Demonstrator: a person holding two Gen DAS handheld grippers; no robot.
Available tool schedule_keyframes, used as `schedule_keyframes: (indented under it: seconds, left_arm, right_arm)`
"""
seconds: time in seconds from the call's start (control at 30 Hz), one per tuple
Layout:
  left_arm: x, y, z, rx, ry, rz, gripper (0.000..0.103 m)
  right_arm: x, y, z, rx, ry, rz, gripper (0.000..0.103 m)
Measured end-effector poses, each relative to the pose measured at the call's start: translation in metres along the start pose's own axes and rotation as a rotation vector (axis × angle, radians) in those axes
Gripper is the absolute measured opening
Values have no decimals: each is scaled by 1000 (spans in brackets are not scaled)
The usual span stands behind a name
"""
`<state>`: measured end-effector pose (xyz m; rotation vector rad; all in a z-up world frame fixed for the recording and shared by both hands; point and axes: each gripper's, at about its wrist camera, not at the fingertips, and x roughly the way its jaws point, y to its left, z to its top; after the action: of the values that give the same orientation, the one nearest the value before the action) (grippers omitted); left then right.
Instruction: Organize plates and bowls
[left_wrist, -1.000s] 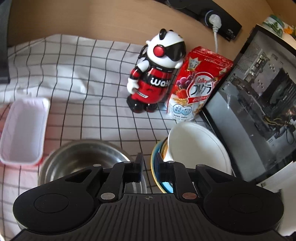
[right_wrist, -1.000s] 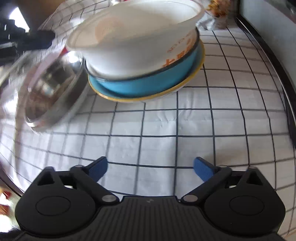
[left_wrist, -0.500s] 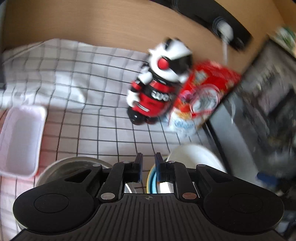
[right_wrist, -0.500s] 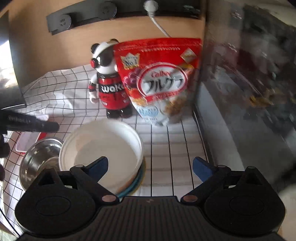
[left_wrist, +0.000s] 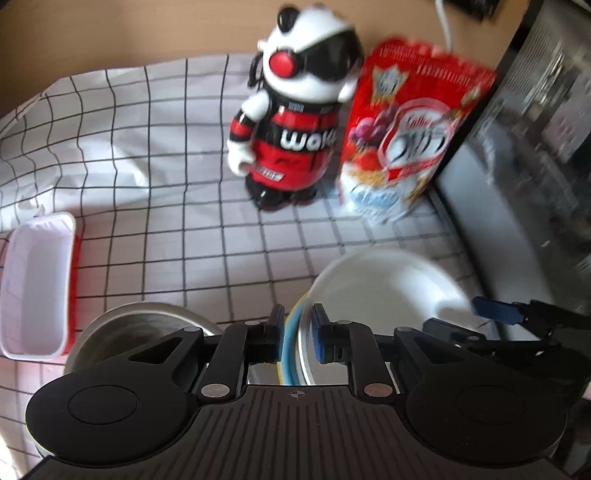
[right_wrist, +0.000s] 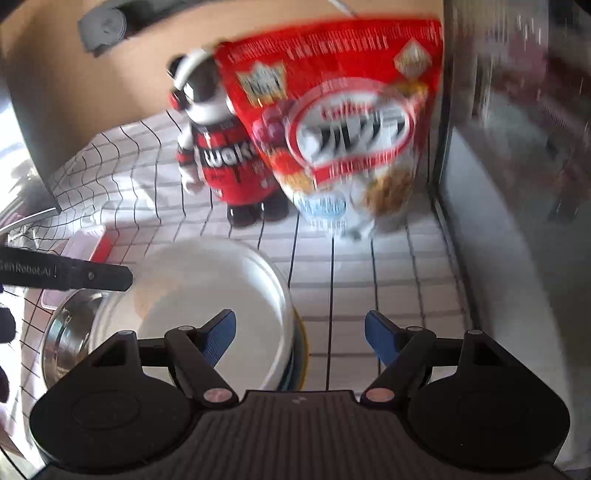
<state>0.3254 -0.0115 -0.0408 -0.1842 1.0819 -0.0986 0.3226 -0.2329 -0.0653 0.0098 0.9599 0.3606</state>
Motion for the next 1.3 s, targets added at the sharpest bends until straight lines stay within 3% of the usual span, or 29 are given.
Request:
schedule_keyframes:
  seconds: [0.03,0.1,0.13,0.2,0.43,0.6,0.7,0.83,1.1,1.3]
  left_arm:
    - [6,0,1,10,24,15,20]
    - [16,2,2,19,67,22,33]
    - [21,4,3,8,125,50,36]
    - [32,8,5,6,166,42,44]
    - [68,12,6,-17,286,1,45]
    - [71,8,10,-31,287,-54,40]
    - [74,3,7,-15,291,-67,49]
    - [79,5,5,-42,303,-96,53]
    - [70,4,-7,-78,310,-107,51]
    - [53,5,-36,-124,328,-143,51]
  right_arm:
    - [7,-4,-1,14,33,25,78]
    - [19,-12,-5,48,95,71,78]
    - [23,-15,-7,71,121,101,78]
    - [31,-21,-10,109,158,159,78]
    - [50,-22,-17,135,215,194,78]
    - [66,-19,-19,165,265,256,77]
    - [72,-15,-21,174,290,275,77]
    - [75,-10,-23,177,288,317,77]
    - [69,-7,-24,174,295,310,77]
    - [59,-10,-36,158,315,343,77]
